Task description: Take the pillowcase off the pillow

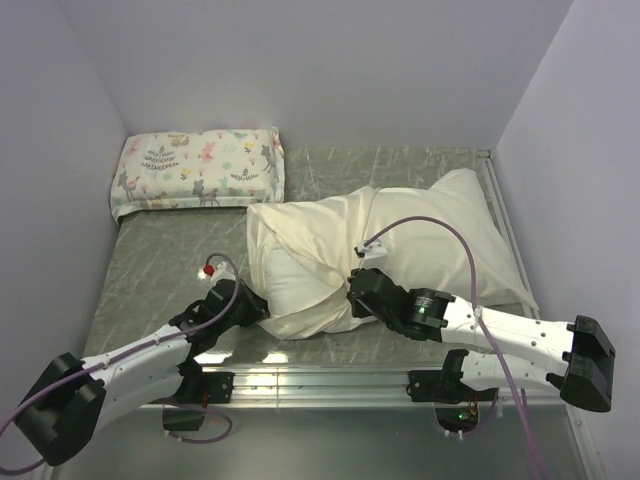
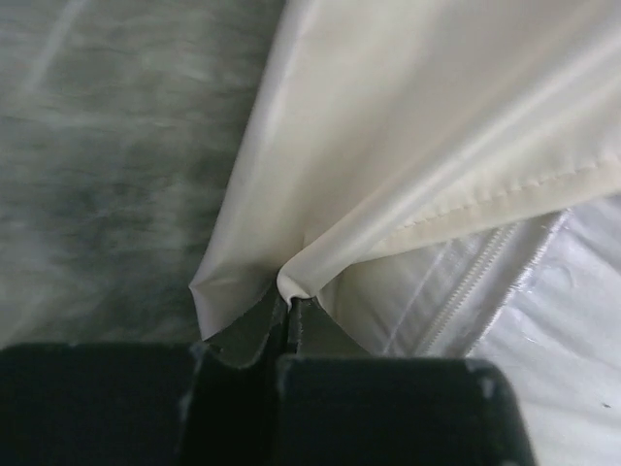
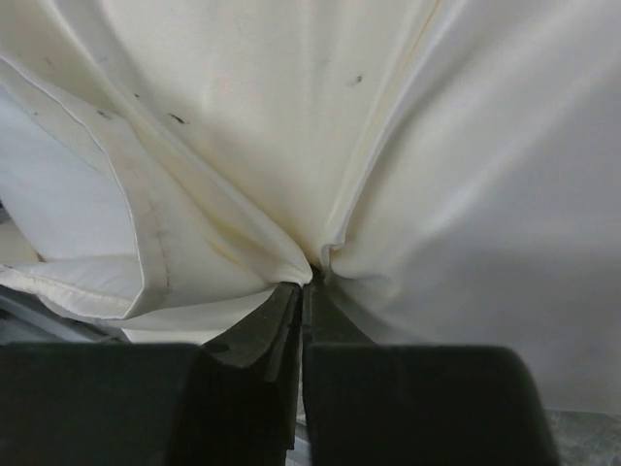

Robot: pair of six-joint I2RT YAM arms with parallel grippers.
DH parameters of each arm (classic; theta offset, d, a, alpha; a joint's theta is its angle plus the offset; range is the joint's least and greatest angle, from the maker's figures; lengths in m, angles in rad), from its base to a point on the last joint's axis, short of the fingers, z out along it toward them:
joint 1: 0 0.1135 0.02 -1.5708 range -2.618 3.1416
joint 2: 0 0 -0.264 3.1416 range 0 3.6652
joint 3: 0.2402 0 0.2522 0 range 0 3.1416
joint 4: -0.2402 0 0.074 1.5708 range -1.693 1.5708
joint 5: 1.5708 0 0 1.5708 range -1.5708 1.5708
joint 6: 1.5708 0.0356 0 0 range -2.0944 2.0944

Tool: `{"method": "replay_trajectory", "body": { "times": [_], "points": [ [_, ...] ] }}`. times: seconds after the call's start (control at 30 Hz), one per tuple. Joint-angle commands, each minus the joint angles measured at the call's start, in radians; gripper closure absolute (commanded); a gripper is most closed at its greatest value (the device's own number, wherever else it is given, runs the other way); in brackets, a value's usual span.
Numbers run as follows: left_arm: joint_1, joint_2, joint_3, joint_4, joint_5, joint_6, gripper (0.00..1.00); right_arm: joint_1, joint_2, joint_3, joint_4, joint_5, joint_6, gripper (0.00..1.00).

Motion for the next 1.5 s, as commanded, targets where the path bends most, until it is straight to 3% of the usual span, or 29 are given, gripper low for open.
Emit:
{"method": "replay_trajectory", "body": {
  "times": [0.0, 0.27, 0.43, 0.67, 0.87, 1.03, 1.1, 1.13, 1.17, 1.27, 1.33, 1.37, 1.47],
  "points": [
    [-0.041, 0.019, -0.002, 0.088, 0.042, 0.036, 0.96, 0.018, -0.03, 0.041, -0.034, -0.055, -0.037, 0.9],
    [-0.098, 0.039, 0.005, 0.166, 0.056, 0.056, 0.88, 0.213, -0.01, 0.214, -0.074, 0.004, 0.033, 0.45],
    [-0.108, 0.033, -0.015, 0.188, 0.053, 0.041, 0.85, 0.345, 0.088, 0.371, -0.085, 0.139, 0.05, 0.43],
    [-0.111, -0.041, -0.025, 0.12, 0.03, 0.034, 0.83, 0.354, 0.338, 0.594, -0.091, 0.1, -0.005, 0.33],
    [-0.11, -0.082, -0.019, 0.085, 0.02, 0.041, 0.81, 0.377, 0.417, 0.58, -0.203, 0.106, 0.085, 0.23],
    [-0.11, -0.07, -0.022, 0.102, 0.026, 0.042, 0.82, 0.392, 0.42, 0.512, -0.304, 0.17, 0.177, 0.22],
    [-0.11, -0.067, -0.024, 0.105, 0.03, 0.042, 0.82, 0.394, 0.424, 0.489, -0.312, 0.172, 0.196, 0.28],
    [-0.11, -0.068, -0.021, 0.105, 0.03, 0.042, 0.82, 0.394, 0.423, 0.469, -0.31, 0.169, 0.208, 0.34],
    [-0.111, -0.071, -0.021, 0.105, 0.028, 0.042, 0.82, 0.392, 0.424, 0.46, -0.31, 0.169, 0.214, 0.5],
    [-0.11, -0.073, -0.016, 0.099, 0.026, 0.045, 0.81, 0.392, 0.421, 0.432, -0.301, 0.17, 0.23, 0.59],
    [-0.11, -0.074, -0.015, 0.096, 0.028, 0.047, 0.81, 0.398, 0.413, 0.438, -0.29, 0.17, 0.225, 0.55],
    [-0.11, -0.071, -0.015, 0.099, 0.03, 0.048, 0.81, 0.409, 0.4, 0.445, -0.286, 0.179, 0.223, 0.47],
    [-0.11, -0.068, -0.013, 0.099, 0.03, 0.048, 0.81, 0.421, 0.386, 0.506, -0.283, 0.216, 0.213, 0.42]
  ]
}}
